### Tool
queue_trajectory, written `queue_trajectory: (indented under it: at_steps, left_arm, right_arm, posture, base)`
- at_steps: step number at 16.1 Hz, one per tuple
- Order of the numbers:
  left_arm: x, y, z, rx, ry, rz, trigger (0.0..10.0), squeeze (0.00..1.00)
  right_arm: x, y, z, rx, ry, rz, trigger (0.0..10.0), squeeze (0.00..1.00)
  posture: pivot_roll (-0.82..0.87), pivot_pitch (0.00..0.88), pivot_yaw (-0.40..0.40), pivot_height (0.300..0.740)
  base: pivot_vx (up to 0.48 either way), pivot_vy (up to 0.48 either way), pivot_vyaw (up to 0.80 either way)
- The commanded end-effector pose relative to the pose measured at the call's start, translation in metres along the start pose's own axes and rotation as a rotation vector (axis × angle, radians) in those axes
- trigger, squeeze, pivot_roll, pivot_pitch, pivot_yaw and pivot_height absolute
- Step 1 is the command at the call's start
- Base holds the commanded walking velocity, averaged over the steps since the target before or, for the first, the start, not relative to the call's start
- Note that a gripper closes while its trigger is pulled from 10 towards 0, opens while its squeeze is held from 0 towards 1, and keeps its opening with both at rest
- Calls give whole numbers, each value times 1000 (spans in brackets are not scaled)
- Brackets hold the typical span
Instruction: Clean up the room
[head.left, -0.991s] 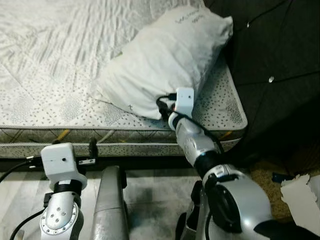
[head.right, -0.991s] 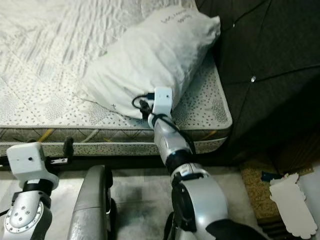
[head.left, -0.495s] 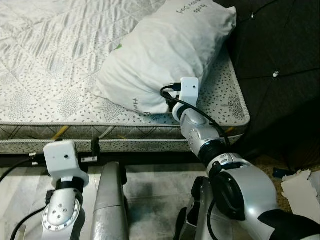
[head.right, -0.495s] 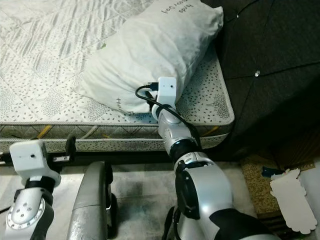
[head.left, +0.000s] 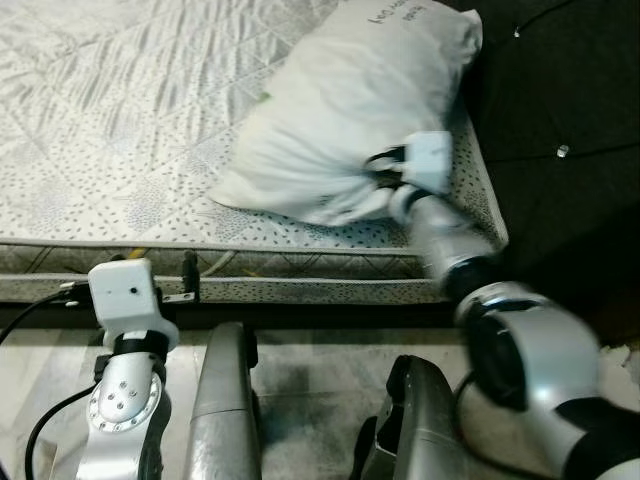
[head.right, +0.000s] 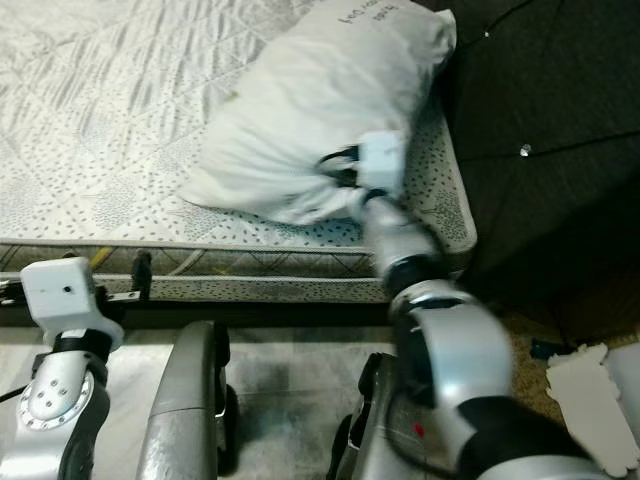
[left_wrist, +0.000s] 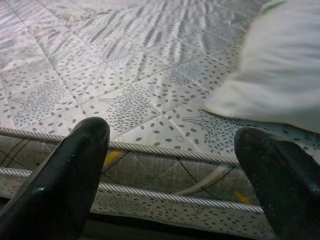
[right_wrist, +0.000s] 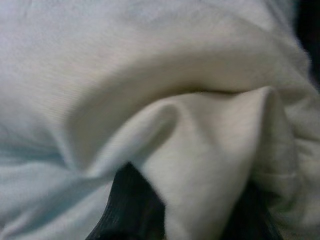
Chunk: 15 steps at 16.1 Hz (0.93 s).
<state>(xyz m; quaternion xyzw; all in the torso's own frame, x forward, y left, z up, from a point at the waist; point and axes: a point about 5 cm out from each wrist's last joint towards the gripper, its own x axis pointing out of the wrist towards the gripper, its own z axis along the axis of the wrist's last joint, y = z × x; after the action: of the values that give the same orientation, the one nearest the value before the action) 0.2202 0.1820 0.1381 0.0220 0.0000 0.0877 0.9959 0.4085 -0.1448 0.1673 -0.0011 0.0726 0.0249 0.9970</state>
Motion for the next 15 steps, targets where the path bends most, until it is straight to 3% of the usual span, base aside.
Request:
queue_trajectory:
  at_steps: [1, 7, 8, 9, 12, 13, 15]
  left_arm:
    - [1, 1, -2, 5, 2, -1, 10000, 0]
    - [16, 2, 1, 10, -33, -6, 10000, 0]
    - [17, 2, 1, 10, -35, -7, 10000, 0]
    - [20, 0, 1, 8, -41, -12, 10000, 0]
    - [28, -2, 1, 4, -52, -24, 10000, 0]
    - [30, -2, 1, 4, -54, -26, 10000, 0]
    - [35, -6, -2, 2, -55, -47, 10000, 0]
  right_arm:
    - [1, -22, 31, 3, -107, -84, 0, 0]
    - [-14, -102, 55, -68, -153, -310, 0, 0]
    - [-17, -109, 55, -65, -154, -332, 0, 0]
    - [-25, -132, 51, -63, -151, -407, 0, 0]
    - [-41, -160, 34, -83, -149, -479, 0, 0]
    - [-43, -162, 30, -89, -148, -483, 0, 0]
    - [-56, -168, -6, -57, -127, -521, 0, 0]
  posture:
    - [235, 156, -58, 571]
    - [217, 89, -45, 571]
    - [215, 86, -45, 571]
    - [203, 66, -41, 571]
    - [175, 42, -25, 571]
    - [168, 41, -20, 571]
    - [140, 28, 1, 571]
  base:
    - [0, 0, 0]
    - [0, 0, 0]
    - [0, 0, 0]
    - [0, 0, 0]
    - [0, 0, 0]
    - [0, 0, 0]
    - [0, 0, 0]
